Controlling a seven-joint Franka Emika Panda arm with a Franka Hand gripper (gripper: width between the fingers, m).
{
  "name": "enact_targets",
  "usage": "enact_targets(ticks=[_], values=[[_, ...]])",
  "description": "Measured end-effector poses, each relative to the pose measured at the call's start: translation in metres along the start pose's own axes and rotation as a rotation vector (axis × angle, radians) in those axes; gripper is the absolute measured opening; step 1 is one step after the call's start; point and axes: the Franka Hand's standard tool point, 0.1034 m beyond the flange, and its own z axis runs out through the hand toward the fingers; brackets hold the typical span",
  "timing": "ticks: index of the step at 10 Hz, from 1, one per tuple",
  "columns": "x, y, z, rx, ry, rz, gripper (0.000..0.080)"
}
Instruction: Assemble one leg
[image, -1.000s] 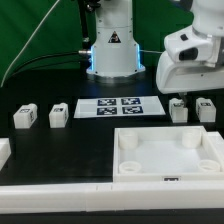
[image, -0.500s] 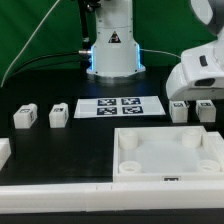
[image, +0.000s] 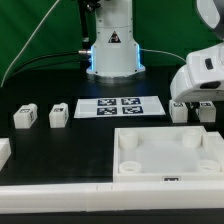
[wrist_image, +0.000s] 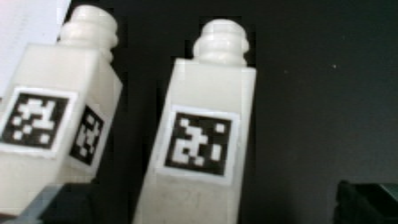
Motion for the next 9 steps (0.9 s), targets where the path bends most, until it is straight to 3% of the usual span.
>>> enact_targets(ticks=[3, 9], values=[[0.001, 0.004, 0.002, -0.001, -0.069, -0.037, 0.0649], [0.009, 0.007, 0.011, 0.008, -0.053, -0.038, 0.0649]])
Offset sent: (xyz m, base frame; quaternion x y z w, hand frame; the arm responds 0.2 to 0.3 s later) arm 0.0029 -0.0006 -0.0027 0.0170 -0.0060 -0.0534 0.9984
